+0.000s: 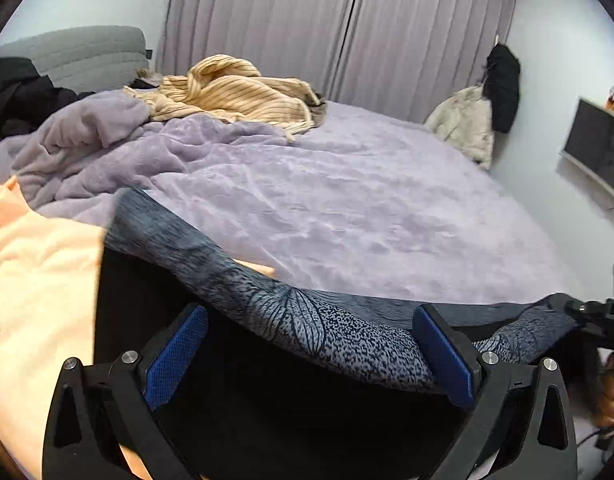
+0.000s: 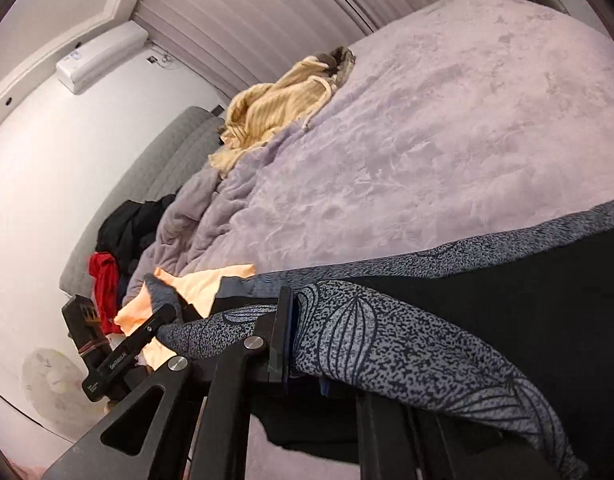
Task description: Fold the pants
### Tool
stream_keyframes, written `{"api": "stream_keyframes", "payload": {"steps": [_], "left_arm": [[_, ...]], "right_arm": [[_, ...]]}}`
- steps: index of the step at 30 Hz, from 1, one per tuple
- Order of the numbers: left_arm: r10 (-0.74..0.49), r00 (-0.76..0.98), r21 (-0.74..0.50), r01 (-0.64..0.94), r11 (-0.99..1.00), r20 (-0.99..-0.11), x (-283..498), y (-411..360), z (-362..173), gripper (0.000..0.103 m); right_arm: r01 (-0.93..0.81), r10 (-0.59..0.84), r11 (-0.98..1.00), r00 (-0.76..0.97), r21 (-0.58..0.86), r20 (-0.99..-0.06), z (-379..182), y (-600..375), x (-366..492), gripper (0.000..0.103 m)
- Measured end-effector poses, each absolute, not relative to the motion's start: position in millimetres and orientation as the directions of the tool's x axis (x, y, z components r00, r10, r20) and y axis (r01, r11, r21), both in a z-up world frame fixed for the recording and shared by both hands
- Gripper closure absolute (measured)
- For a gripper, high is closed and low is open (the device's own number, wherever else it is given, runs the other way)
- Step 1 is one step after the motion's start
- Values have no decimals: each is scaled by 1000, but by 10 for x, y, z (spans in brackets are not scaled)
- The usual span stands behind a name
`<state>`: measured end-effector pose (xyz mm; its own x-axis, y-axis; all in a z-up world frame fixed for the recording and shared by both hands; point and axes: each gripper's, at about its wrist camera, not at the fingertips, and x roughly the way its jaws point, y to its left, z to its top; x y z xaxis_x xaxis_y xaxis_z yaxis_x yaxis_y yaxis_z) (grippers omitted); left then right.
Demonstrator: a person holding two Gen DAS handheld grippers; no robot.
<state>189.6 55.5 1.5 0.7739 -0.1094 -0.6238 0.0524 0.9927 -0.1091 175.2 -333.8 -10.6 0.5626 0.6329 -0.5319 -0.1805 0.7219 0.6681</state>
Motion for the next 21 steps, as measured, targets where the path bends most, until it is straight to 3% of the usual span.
{"api": "stream_keyframes", "payload": {"steps": [5,7,10,12,14,16,18,21], "left_arm": [[42,632,21,-40,999,-774,2404,643,-705,0],[45,624,23,-43,999,-780,2354,668,-805,0],[54,625,43,-32,999,-779,2301,614,-693,0],[27,644,45,12,999,-765,2205,456,-487,0],[-12,671,54,77,996,-742,2080,207,-311,0],[-84,675,48,174,984,-733,1946,-135,-205,0],[-159,660,37,272,961,-735,1829,-533,-169,0],[-248,617,17,391,920,-746,1646,-1130,-237,0]], "right_arm": [[-42,590,764,450,644,-670,-898,-3298,2275,88],[-3,628,714,445,700,-639,-1112,-3359,2352,88],[-20,637,707,451,707,-625,-996,-3385,2257,84],[-36,660,677,472,735,-585,-852,-3459,2038,79],[-54,689,626,507,778,-519,-752,-3603,1691,68],[-34,674,608,551,793,-492,-669,-3793,1265,45],[12,628,611,601,792,-494,-647,-4018,829,40],[99,570,564,671,820,-473,-724,-4449,121,40]]}}
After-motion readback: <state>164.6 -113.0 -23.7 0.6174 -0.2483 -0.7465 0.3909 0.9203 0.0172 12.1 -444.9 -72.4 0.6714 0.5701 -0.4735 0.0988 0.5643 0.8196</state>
